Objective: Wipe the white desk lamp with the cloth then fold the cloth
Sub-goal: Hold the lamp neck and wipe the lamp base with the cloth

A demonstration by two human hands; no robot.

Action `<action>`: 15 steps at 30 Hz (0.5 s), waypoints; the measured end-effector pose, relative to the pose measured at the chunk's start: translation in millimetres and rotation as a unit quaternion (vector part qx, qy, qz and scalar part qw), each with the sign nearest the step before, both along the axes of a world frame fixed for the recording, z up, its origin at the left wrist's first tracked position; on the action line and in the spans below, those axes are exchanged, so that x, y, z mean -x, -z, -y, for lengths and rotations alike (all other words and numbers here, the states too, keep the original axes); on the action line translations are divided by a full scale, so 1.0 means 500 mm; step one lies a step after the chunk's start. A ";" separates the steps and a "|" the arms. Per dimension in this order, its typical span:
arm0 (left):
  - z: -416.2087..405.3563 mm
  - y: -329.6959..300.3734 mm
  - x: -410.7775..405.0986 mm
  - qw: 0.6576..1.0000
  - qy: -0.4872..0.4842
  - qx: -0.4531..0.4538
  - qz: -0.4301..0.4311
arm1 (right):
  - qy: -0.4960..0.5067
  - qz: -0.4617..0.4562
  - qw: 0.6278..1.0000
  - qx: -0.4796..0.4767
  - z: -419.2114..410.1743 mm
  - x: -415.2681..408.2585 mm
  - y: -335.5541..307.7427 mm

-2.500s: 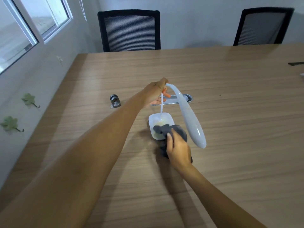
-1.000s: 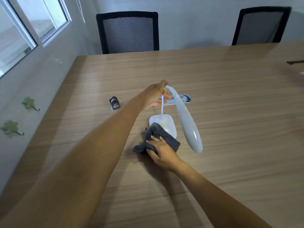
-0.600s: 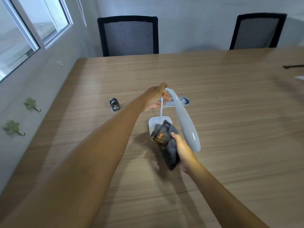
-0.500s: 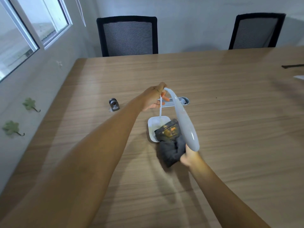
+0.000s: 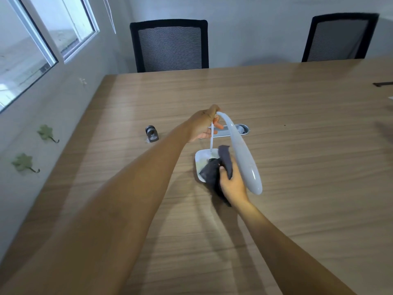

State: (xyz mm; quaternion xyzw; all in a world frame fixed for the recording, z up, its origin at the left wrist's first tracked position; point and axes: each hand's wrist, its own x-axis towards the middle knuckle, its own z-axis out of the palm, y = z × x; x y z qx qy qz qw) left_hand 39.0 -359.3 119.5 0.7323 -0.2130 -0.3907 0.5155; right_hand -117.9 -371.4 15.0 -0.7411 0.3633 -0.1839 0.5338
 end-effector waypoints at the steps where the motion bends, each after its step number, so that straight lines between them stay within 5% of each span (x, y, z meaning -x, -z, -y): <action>1: 0.000 0.001 -0.001 1.000 0.001 -0.001 0.000 | -0.038 -0.007 0.996 0.076 -0.003 0.005 0.009; 5: -0.001 0.002 -0.002 1.000 0.008 0.000 0.004 | -0.190 -0.193 0.933 0.237 -0.007 0.014 0.045; 15: 0.000 0.002 -0.001 0.999 0.028 -0.007 0.023 | -0.193 -0.145 0.918 0.313 0.004 -0.043 0.044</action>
